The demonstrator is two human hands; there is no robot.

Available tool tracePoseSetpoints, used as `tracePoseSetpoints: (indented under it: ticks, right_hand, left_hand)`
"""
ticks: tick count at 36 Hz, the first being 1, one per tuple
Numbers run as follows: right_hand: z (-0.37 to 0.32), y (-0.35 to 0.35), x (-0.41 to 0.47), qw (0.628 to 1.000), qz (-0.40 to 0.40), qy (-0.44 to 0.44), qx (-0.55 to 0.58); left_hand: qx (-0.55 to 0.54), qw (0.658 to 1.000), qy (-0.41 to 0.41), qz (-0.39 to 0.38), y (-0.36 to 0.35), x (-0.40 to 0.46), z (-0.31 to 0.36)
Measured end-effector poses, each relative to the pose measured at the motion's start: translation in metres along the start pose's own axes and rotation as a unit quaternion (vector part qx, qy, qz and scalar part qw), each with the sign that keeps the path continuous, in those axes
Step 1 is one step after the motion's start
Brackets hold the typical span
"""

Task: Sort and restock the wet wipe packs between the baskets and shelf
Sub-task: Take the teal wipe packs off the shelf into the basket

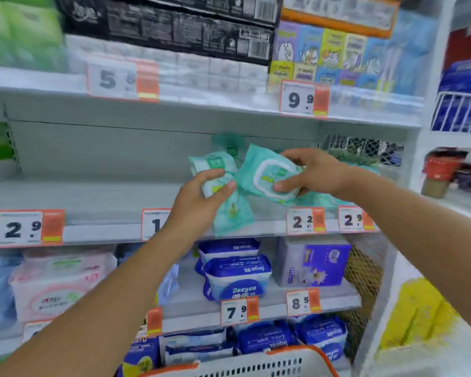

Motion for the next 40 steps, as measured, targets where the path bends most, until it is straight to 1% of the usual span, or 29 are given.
tracePoseSetpoints:
  ticks: [1,3,5,8,11,13,14,15,16,17,18,19,20,21,22,23,24,25,26,27,28,29,30,31,33,35,37,38,40]
  right_hand:
    - [0.011,0.007,0.014,0.999,0.018,-0.011,-0.038]
    - [0.026,0.017,0.041,0.986,0.037,-0.006,-0.161]
    - [0.038,0.017,0.065,0.957,0.015,-0.006,-0.289]
    - [0.053,0.005,0.092,0.906,-0.035,-0.048,-0.419]
    - [0.064,-0.004,0.108,0.861,-0.002,-0.051,-0.506]
    - [0.067,-0.007,0.112,0.845,0.015,-0.06,-0.531]
    - [0.068,-0.009,0.114,0.846,0.019,-0.061,-0.53]
    - [0.068,-0.009,0.116,0.852,0.027,-0.058,-0.519]
    - [0.064,-0.01,0.117,0.868,0.035,-0.051,-0.492]
    - [0.058,-0.01,0.117,0.901,0.039,-0.032,-0.431]
    - [0.047,-0.011,0.114,0.945,0.018,-0.019,-0.327]
    - [0.033,-0.014,0.107,0.981,-0.033,-0.011,-0.189]
    - [0.019,-0.019,0.1,0.994,-0.098,-0.003,-0.055]
    - [0.007,-0.025,0.093,0.989,-0.142,0.002,0.033]
    - [-0.001,-0.03,0.09,0.986,-0.151,0.012,0.073]
    - [-0.006,-0.035,0.09,0.987,-0.129,0.021,0.09]
    - [-0.008,-0.038,0.094,0.99,-0.095,0.025,0.1]
    - [-0.008,-0.04,0.099,0.991,-0.063,0.019,0.119]
    - [-0.004,-0.04,0.107,0.989,-0.036,0.007,0.14]
    - [0.001,-0.038,0.115,0.987,-0.01,-0.005,0.159]
    - [0.007,-0.034,0.124,0.985,0.018,-0.018,0.172]
    - [0.012,-0.03,0.132,0.983,0.043,-0.029,0.175]
    - [0.018,-0.027,0.14,0.983,0.057,-0.036,0.17]
    - [0.022,-0.025,0.148,0.985,0.057,-0.043,0.158]
    - [0.027,-0.026,0.16,0.992,0.035,-0.058,0.105]
    - [0.031,-0.031,0.171,0.997,0.04,-0.061,-0.028]
    - [0.033,-0.036,0.179,0.978,0.074,-0.063,-0.183]
    - [0.035,-0.039,0.182,0.967,0.087,-0.071,-0.227]
    - [0.037,-0.044,0.186,0.955,0.102,-0.086,-0.265]
  left_hand:
    - [0.007,1.0,-0.01,0.003,0.007,0.007,-0.008]
    - [0.016,1.0,-0.023,0.0,0.017,0.018,-0.02]
    - [0.003,1.0,-0.029,-0.006,0.024,0.024,-0.028]
    - [-0.041,0.998,-0.037,-0.014,0.031,0.031,-0.038]
    - [-0.093,0.995,-0.042,-0.002,0.029,0.039,-0.043]
    - [-0.143,0.989,-0.034,0.002,0.023,0.045,-0.044]
    - [-0.156,0.987,-0.029,0.008,0.019,0.049,-0.045]
    - [-0.159,0.987,-0.024,0.015,0.016,0.052,-0.046]
    - [-0.162,0.986,-0.016,0.022,0.012,0.055,-0.047]
    - [-0.163,0.986,-0.011,0.027,0.01,0.058,-0.046]
    - [-0.162,0.986,-0.008,0.025,0.007,0.061,-0.045]
    - [-0.156,0.988,-0.01,0.019,0.004,0.064,-0.044]
    - [-0.151,0.988,-0.015,0.015,0.0,0.067,-0.042]
    - [-0.146,0.989,-0.024,0.014,-0.005,0.07,-0.04]
    - [-0.142,0.989,-0.035,0.014,-0.011,0.073,-0.038]
    - [-0.128,0.991,-0.048,0.013,-0.015,0.074,-0.038]
    - [-0.104,0.992,-0.068,0.011,-0.018,0.076,-0.039]
    - [-0.039,0.995,-0.093,0.011,-0.018,0.076,-0.04]
    - [0.07,0.991,-0.115,0.006,-0.014,0.075,-0.042]
    - [0.216,0.968,-0.13,0.0,-0.006,0.072,-0.043]
    - [0.362,0.923,-0.132,-0.008,0.003,0.069,-0.045]
    - [0.472,0.874,-0.116,-0.026,0.012,0.065,-0.046]
    - [0.538,0.837,-0.093,-0.047,0.019,0.06,-0.048]
    - [0.575,0.812,-0.068,-0.066,0.023,0.055,-0.05]
    - [0.606,0.791,-0.053,-0.071,0.027,0.051,-0.055]
    - [0.608,0.789,-0.064,-0.059,0.027,0.052,-0.059]
    - [0.606,0.791,-0.072,-0.053,0.029,0.055,-0.06]
    - [0.607,0.79,-0.072,-0.054,0.03,0.055,-0.059]
    - [0.612,0.785,-0.073,-0.059,0.03,0.056,-0.061]
Point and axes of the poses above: each hand's wrist, its own x-axis towards the middle knuckle, its own y-axis out of the back of the hand, z = x × y, the point moved 1 cm from there along x, towards the middle knuckle, and after that the axes turned 6 degrees about -x, right-handed, at the moved point
